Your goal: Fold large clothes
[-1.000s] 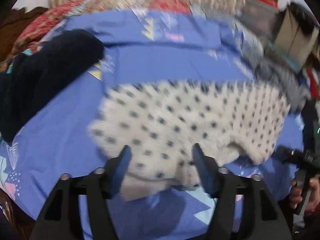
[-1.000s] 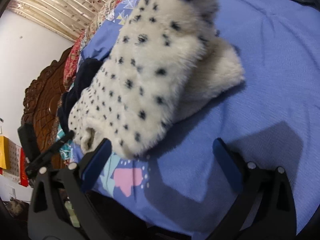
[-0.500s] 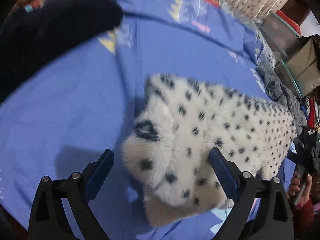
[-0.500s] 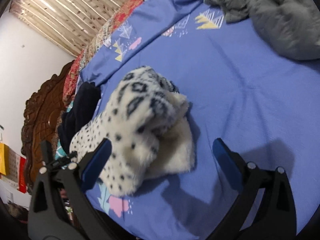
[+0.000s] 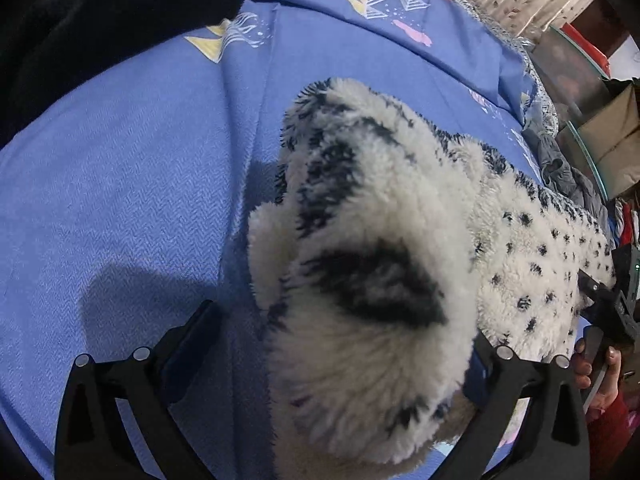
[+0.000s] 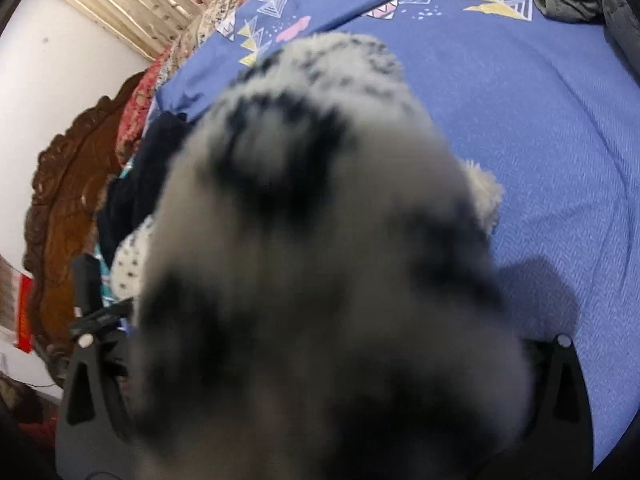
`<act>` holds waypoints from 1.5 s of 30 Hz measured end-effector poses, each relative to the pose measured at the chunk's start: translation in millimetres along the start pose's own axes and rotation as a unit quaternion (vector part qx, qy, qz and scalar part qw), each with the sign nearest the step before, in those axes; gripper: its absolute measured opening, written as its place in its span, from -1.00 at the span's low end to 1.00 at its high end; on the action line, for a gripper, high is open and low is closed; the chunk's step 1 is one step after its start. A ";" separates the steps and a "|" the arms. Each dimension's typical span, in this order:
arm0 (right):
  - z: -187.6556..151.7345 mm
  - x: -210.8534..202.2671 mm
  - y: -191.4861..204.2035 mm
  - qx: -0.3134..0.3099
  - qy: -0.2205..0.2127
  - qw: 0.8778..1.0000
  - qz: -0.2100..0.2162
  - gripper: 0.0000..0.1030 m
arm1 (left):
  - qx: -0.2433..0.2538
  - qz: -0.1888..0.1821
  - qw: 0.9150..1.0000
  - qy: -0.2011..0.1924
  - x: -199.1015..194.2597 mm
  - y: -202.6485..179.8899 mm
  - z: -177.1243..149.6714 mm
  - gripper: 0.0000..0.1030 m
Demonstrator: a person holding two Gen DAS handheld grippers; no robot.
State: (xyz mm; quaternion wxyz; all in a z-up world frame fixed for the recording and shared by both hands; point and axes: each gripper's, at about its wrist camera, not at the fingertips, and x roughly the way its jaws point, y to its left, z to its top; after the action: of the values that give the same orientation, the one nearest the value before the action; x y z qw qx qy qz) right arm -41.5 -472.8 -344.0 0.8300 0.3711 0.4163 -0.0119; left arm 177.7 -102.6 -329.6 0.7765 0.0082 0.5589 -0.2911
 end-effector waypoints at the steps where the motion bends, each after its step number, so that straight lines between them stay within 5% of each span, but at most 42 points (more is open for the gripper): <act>1: -0.9 -0.5 -2.2 0.004 -0.007 1.000 0.003 0.92 | 0.003 0.001 1.000 -0.006 -0.4 -0.7 -1.1 1.22; 13: -7.4 -0.1 3.6 -0.011 -0.028 0.999 -0.025 0.89 | 0.004 0.014 1.000 -0.027 -9.0 -2.9 -5.9 1.22; 15: -6.0 -2.1 8.8 -0.006 -0.025 0.999 -0.037 0.50 | -0.005 0.013 1.000 -0.016 -13.2 -6.9 -1.4 1.19; 18: -9.1 -10.7 21.4 -0.017 -0.030 0.998 -0.047 -0.08 | 0.002 0.006 1.000 -0.010 -23.0 -17.7 1.5 0.84; 20: -13.5 -17.0 28.8 -0.025 -0.033 0.998 -0.051 -0.26 | 0.026 0.002 1.000 -0.016 -31.0 -28.7 0.8 0.36; 24: -27.3 -42.6 44.1 -0.034 -0.051 0.998 -0.031 -0.37 | 0.049 -0.007 0.998 -0.032 -49.4 -40.5 -1.9 0.11; 28: -48.1 -68.3 61.9 -0.045 -0.064 0.997 -0.009 -0.37 | 0.030 -0.046 0.998 -0.040 -63.0 -27.5 -9.3 0.07; 33: -81.4 -64.3 40.7 -0.002 -0.036 0.999 -0.011 -0.35 | 0.026 -0.038 0.999 -0.023 -48.4 -20.0 -14.0 0.09; 37: -85.5 -58.7 18.0 0.049 -0.033 0.998 0.000 -0.31 | 0.034 0.002 0.999 -0.008 -35.9 -23.1 -5.1 0.66; 39: -83.3 -58.8 19.6 0.043 -0.031 0.999 -0.005 -0.11 | 0.024 0.013 1.000 0.001 -34.7 -17.1 -0.5 0.87; 44: -76.8 -58.7 16.3 0.048 -0.021 0.999 -0.007 0.53 | -0.016 -0.035 0.999 0.027 -37.2 9.2 4.8 0.99; 45: -75.5 -56.5 16.2 0.045 -0.015 0.999 -0.006 0.53 | -0.020 -0.044 0.998 0.036 -34.6 10.8 4.0 0.99</act>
State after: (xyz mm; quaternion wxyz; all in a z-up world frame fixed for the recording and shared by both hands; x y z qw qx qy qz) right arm -124.6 -430.1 -323.1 0.8186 0.4051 0.4052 -0.0415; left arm 179.0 -79.7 -301.3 0.7422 -0.0217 0.5919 -0.3134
